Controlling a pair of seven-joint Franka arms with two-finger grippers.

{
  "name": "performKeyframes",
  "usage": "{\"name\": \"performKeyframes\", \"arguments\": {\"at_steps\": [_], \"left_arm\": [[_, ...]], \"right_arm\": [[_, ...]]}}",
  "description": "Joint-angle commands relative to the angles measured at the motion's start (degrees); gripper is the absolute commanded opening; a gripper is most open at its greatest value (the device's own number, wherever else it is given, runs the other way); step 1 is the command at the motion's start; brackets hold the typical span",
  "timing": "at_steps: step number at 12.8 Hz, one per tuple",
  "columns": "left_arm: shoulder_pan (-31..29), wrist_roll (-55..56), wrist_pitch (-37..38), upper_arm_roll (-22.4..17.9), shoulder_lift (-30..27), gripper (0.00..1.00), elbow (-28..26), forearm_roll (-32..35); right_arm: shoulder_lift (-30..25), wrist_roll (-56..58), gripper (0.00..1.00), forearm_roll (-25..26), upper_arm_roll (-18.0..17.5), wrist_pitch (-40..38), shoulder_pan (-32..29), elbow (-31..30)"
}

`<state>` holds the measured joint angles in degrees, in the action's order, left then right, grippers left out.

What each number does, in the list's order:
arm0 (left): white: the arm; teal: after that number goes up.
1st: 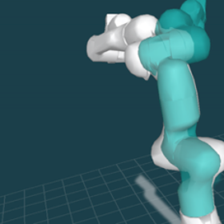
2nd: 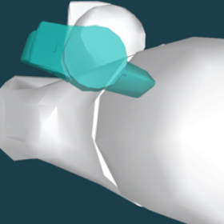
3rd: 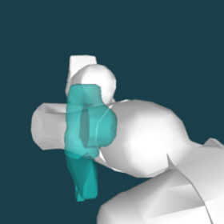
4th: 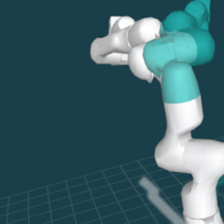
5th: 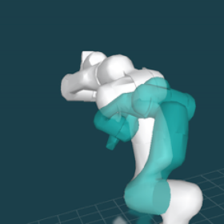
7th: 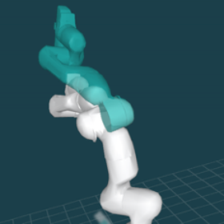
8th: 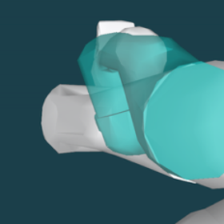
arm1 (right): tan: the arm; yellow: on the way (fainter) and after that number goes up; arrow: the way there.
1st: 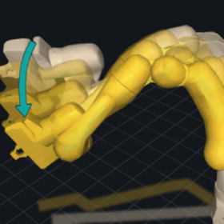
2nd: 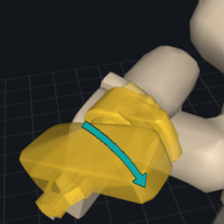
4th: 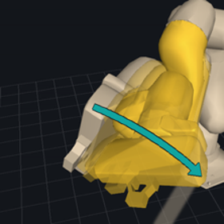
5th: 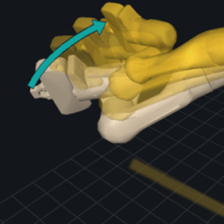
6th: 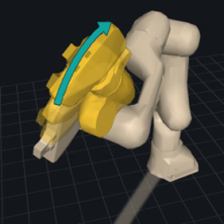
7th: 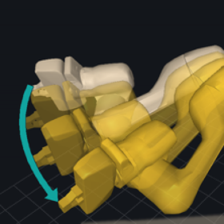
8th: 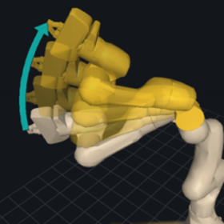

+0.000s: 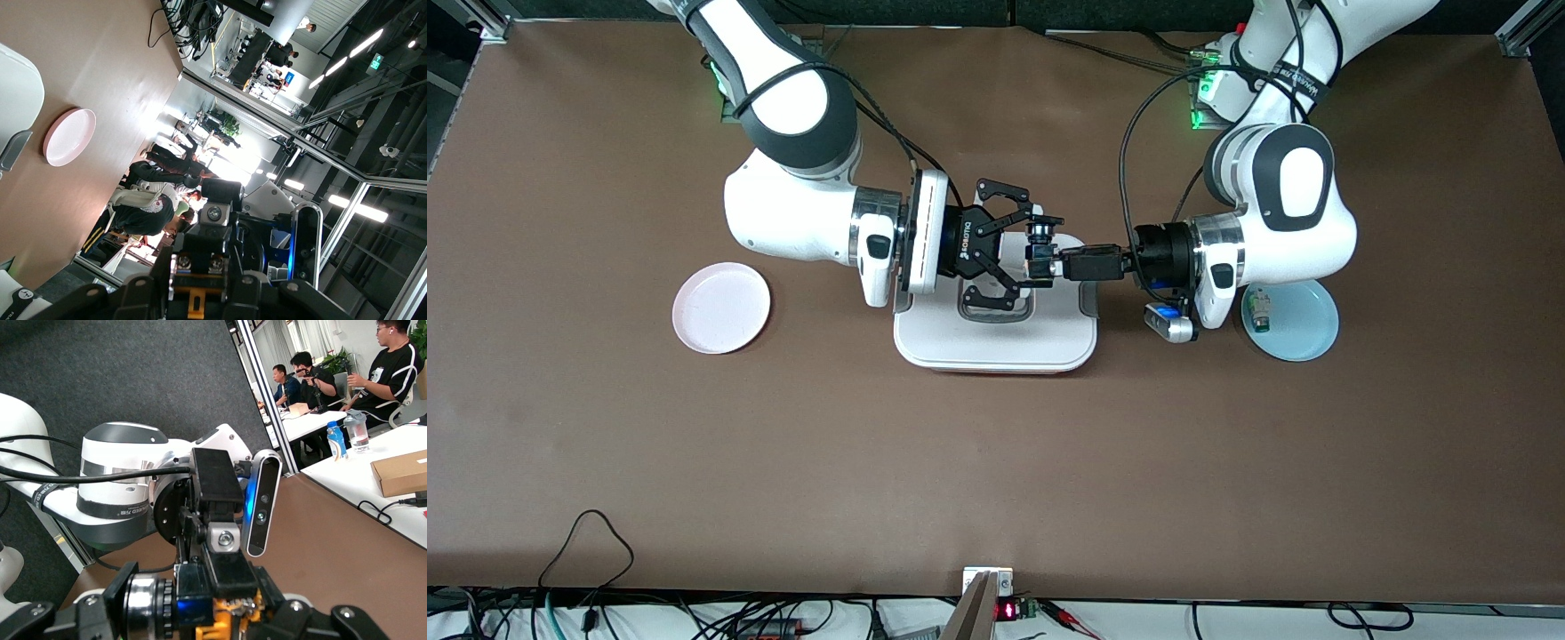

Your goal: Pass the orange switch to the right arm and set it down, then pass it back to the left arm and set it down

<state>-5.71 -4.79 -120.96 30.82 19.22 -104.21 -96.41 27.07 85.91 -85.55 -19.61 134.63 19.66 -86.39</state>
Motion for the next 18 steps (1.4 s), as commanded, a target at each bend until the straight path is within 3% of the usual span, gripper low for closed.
{"name": "performKeyframes", "arguments": {"at_steps": [1, 5, 8, 11, 15, 18], "left_arm": [[0.1, 1.1, -0.1, 0.1, -1.3, 0.11, -0.4, -0.5], [0.1, 1.1, 0.0, 0.1, -1.3, 0.11, -0.4, -0.2], [-0.4, 1.0, 1.8, -0.1, -1.2, 0.11, -0.2, 4.9], [-1.7, -2.8, 7.3, -0.7, -0.9, 0.12, 0.2, 17.6], [-3.4, -9.3, 14.9, -0.7, -1.0, 0.13, 0.7, 37.8], [-7.1, -18.1, 22.8, -0.7, -0.8, 0.13, 2.3, 52.9]], "right_arm": [[0.8, 0.8, 1.00, -1.3, -0.2, 1.1, 0.8, 1.0], [0.4, 0.7, 1.00, -1.2, -0.1, 1.0, 0.4, 1.0], [-0.4, 1.0, 1.00, -0.5, 0.0, 0.9, -1.7, 0.2], [-1.6, 0.7, 1.00, -0.3, 0.5, 0.6, -5.2, -2.1], [-6.1, 0.3, 1.00, -0.2, 0.5, 0.5, -11.8, -11.6], [-7.5, 0.0, 1.00, 2.8, 0.5, 0.5, -17.3, -15.7]]}}
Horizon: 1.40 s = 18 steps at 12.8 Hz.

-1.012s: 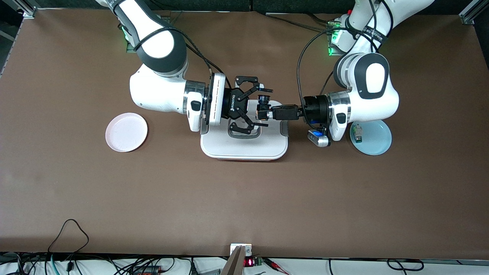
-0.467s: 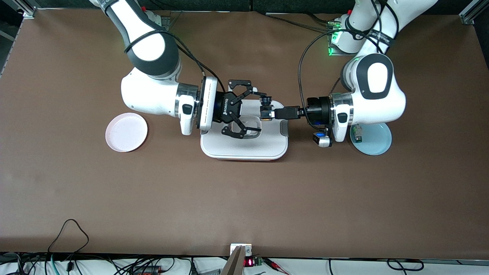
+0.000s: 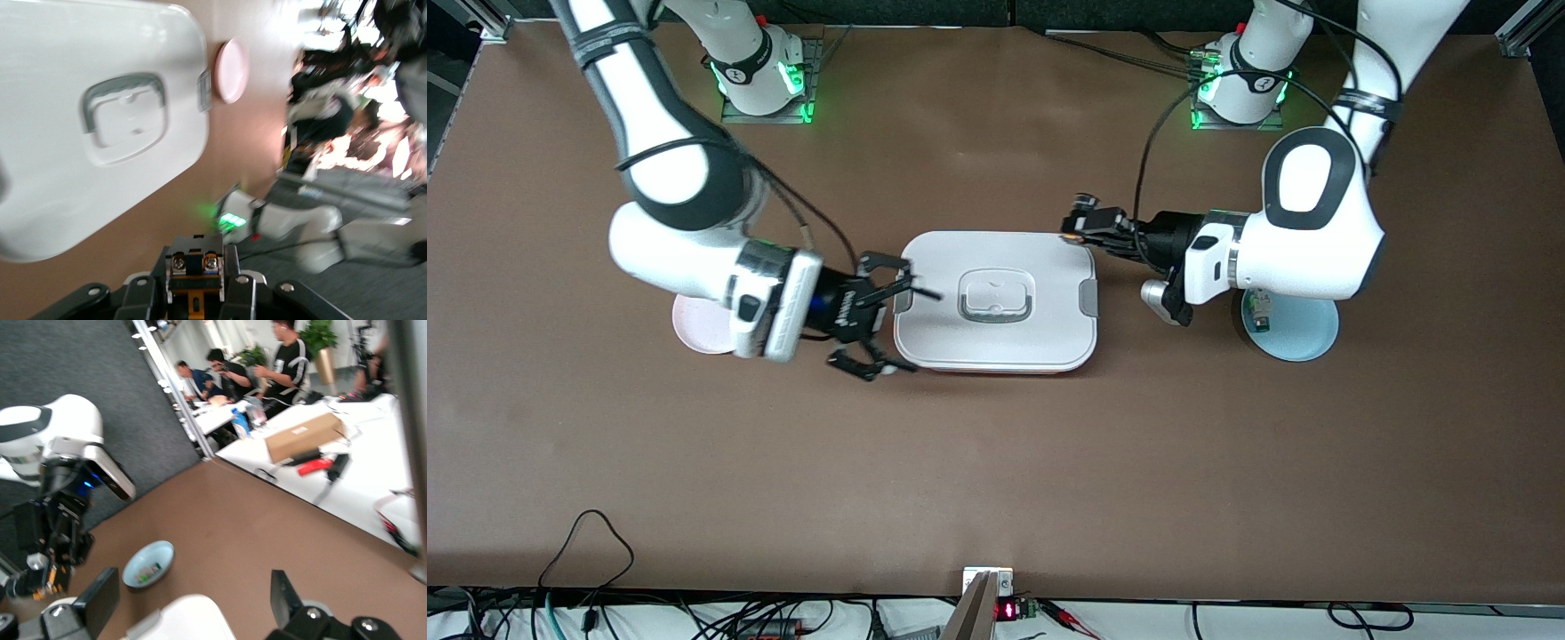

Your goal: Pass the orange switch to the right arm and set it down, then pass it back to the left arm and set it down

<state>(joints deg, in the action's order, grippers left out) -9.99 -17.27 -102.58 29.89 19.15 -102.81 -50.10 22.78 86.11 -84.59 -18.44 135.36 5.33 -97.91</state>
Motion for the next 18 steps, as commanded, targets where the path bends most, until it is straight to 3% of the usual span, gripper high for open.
{"name": "performKeyframes", "arguments": {"at_steps": [1, 3, 6, 8, 12, 16, 18], "left_arm": [[-4.3, -9.6, 6.8, 0.3, -0.6, 0.13, 0.9, 10.1], [-7.8, -18.7, 10.2, 0.3, 0.1, 0.13, 0.8, 18.0], [-10.0, -32.2, 10.8, 0.3, 0.6, 0.13, 0.8, 29.3], [-9.7, -36.2, 10.4, 0.6, 0.5, 0.13, 0.9, 38.8], [-9.2, -46.1, 5.2, 0.9, 0.8, 0.11, 0.1, 51.2], [-9.3, -52.1, 0.4, 0.9, 1.1, 0.11, -0.9, 59.7], [-10.1, -56.6, -2.3, 0.5, 1.2, 0.10, -2.6, 61.7]], "right_arm": [[-3.1, -2.8, 1.00, 4.4, 0.1, -0.1, -3.2, -4.2], [-3.8, -15.1, 1.00, 11.3, 0.7, -0.2, -3.4, -4.3], [-5.8, -40.7, 1.00, 30.6, 2.3, -3.4, -3.5, -3.7], [-6.9, -58.9, 1.00, 47.0, 2.6, -6.3, -3.4, -3.3], [-8.7, -85.3, 1.00, 65.2, 3.2, -18.9, -3.5, -2.0], [-10.5, -92.4, 1.00, 78.4, 5.2, -38.9, -3.5, 6.0], [-12.0, -91.7, 1.00, 87.1, 5.4, -44.1, -3.5, 9.3]]}}
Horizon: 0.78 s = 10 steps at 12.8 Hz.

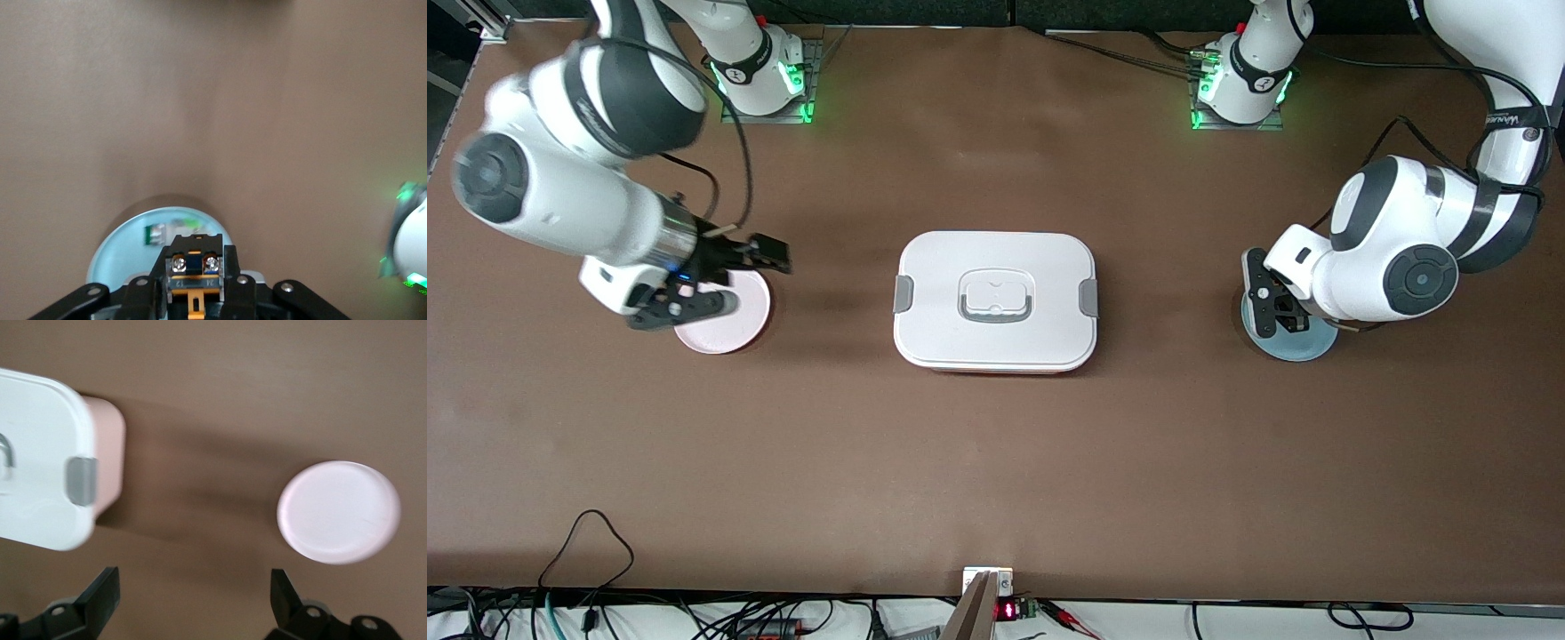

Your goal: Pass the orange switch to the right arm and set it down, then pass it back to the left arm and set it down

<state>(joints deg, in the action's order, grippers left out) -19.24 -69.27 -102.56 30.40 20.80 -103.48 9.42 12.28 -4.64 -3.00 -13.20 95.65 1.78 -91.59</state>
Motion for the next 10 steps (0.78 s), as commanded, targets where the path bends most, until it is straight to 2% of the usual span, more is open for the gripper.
{"name": "performKeyframes", "arguments": {"at_steps": [1, 3, 7, 10], "left_arm": [[-2.4, -7.1, -4.2, -0.2, -0.6, 0.10, -3.3, 2.4], [-5.3, -11.3, -8.8, -0.2, -0.7, 0.09, -6.6, 3.6], [-9.8, -15.9, -19.7, -0.2, -0.8, 0.08, -13.5, 4.5], [-11.2, -16.0, -27.8, -0.3, -0.9, 0.08, -18.8, 5.2]], "right_arm": [[-2.3, -1.2, 1.00, 7.8, 1.8, -4.2, 0.1, 3.3], [-2.5, -1.3, 1.00, 8.4, 5.5, -4.0, 0.1, 3.3], [-4.1, -2.0, 1.00, 7.8, 9.9, -4.5, -0.1, 3.3], [-4.5, -1.8, 1.00, 7.8, 14.0, -4.5, -1.2, 6.5]]}}
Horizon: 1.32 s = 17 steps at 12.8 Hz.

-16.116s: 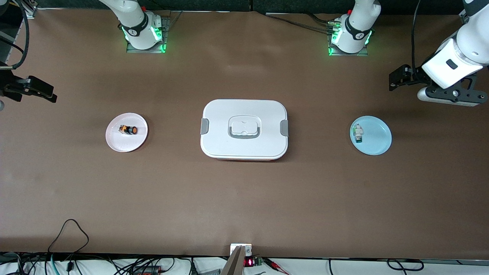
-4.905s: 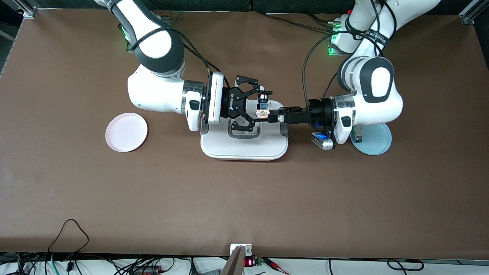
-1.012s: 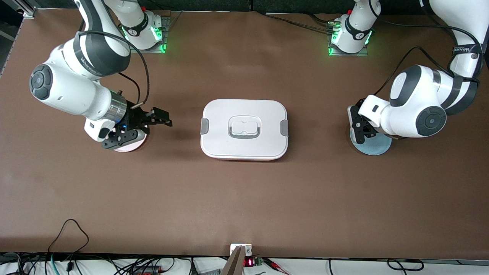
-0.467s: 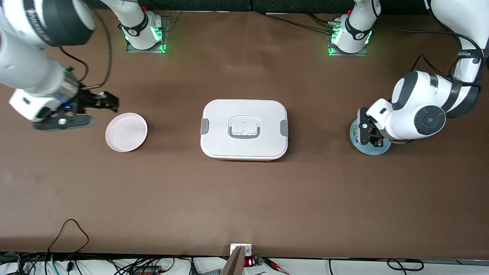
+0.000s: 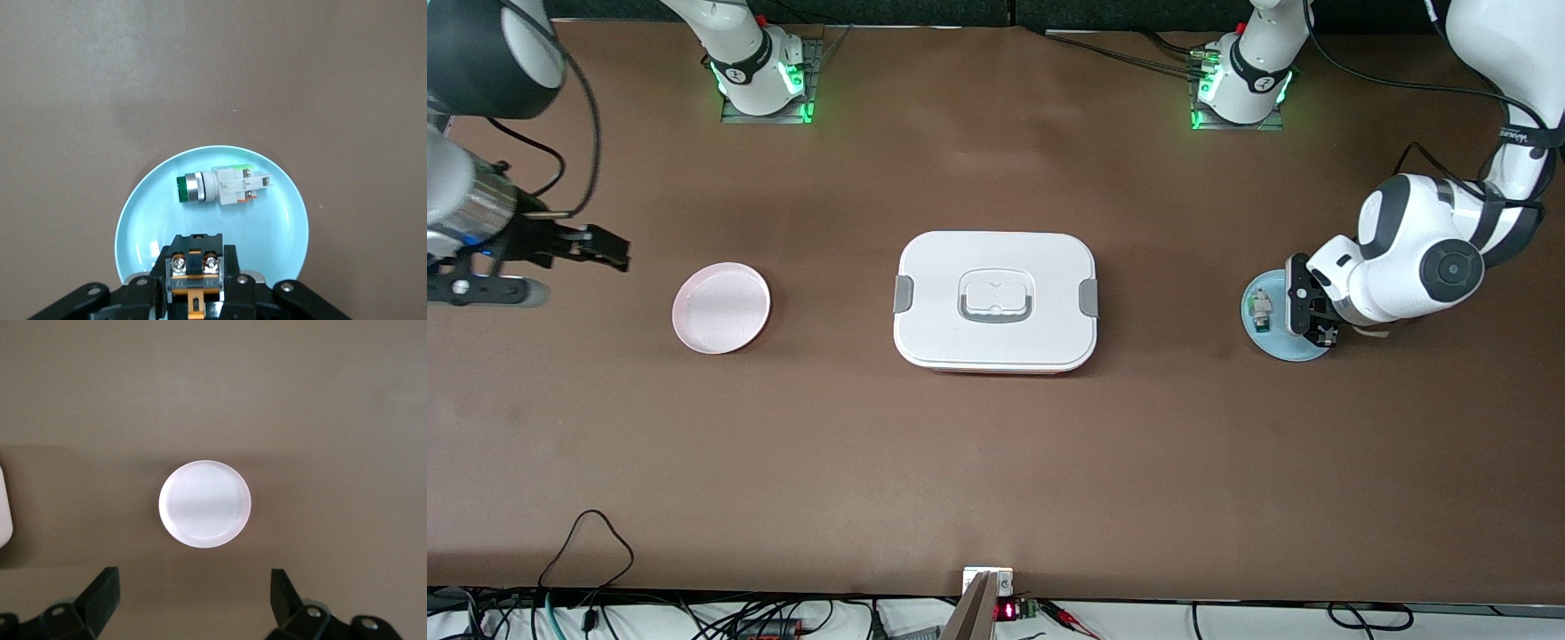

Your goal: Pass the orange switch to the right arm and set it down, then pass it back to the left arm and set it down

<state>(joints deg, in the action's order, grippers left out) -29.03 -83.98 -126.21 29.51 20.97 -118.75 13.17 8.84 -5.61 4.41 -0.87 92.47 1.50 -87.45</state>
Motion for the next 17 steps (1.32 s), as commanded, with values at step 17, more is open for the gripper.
{"name": "performKeyframes", "arguments": {"at_steps": [17], "left_arm": [[-8.6, -0.4, -21.7, 0.5, 7.4, 0.12, -8.4, 9.7]], "right_arm": [[-9.4, 4.5, 1.00, 0.0, 3.8, 7.5, -4.1, -14.0]]}}
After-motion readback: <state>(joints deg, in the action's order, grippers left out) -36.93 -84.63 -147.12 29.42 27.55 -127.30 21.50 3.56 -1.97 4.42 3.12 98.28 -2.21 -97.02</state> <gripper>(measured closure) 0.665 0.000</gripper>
